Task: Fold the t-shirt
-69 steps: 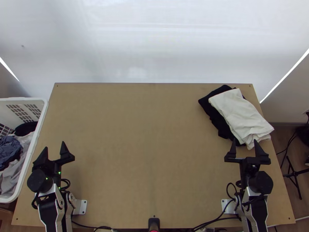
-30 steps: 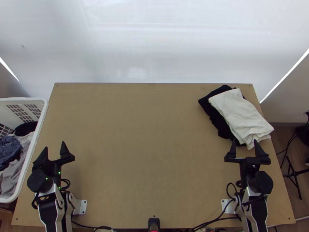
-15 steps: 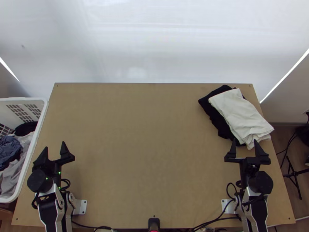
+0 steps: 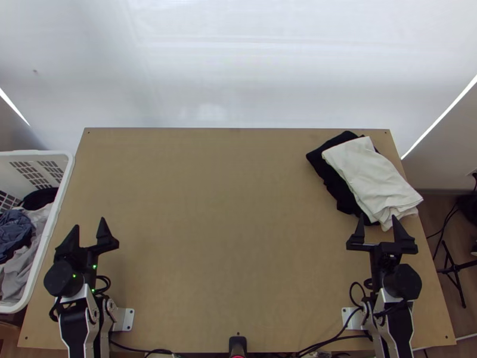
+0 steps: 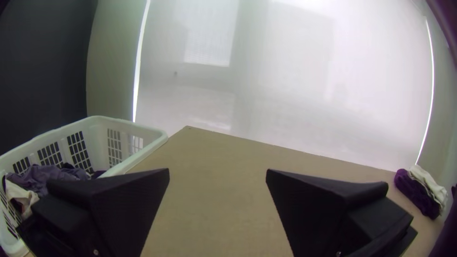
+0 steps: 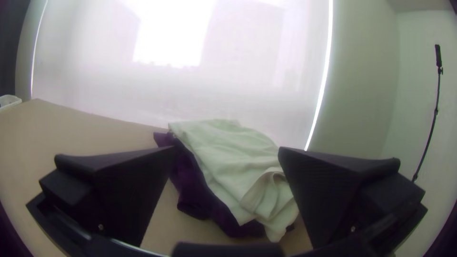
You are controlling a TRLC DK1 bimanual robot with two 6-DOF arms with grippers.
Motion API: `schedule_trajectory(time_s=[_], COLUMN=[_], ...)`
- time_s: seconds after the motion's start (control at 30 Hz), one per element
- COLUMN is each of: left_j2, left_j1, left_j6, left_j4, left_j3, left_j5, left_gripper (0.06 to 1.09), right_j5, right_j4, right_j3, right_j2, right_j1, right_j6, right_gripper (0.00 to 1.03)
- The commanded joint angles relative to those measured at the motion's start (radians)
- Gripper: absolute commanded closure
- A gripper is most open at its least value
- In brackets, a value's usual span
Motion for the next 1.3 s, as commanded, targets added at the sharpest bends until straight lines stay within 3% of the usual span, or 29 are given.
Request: schedule_trajectory(time_s=[0.0, 0.1, 0.27, 0.67, 0.77, 0.9, 1.27], left_j2=[0.001, 0.044, 0.34, 1.282, 1.46, 1.6, 2.051], left_j1=[-0.023, -0.015, 0.091, 0.669, 0.752, 0.812, 0.853], left_j6=[0.057, 0.069, 0.055, -0.095, -0.133, -0.215, -0.123], left_j4=[0.015, -0.045, -0.129, -0.721, -0.735, -0.64, -0.69], left_j3=[0.058, 0.178, 0.499, 1.424, 1.51, 1.537, 1.603], left_j5=[-0.002, -0.002, -0.004, -0.005, -0.004, -0.004, -0.024], left_gripper=[0.1, 0.11, 0.11, 0.11, 0.11, 0.11, 0.11], right_j5=[-0.001, -0.001, -0.001, -0.001, -0.001, -0.001, -0.001], right_j4=[0.0, 0.0, 0.0, 0.0, 0.0, 0.0, -0.001], right_j3=[0.0, 0.0, 0.0, 0.0, 0.0, 0.0, 0.0], right_j2=[0.0, -0.001, 0.0, 0.0, 0.0, 0.0, 0.002], right_j1=[0.002, 0.002, 0.002, 0.005, 0.007, 0.001, -0.01], right_j6=[0.055, 0.055, 0.055, 0.059, 0.074, 0.073, 0.074], right_gripper=[0.04, 0.04, 0.04, 0.04, 0.04, 0.04, 0.04])
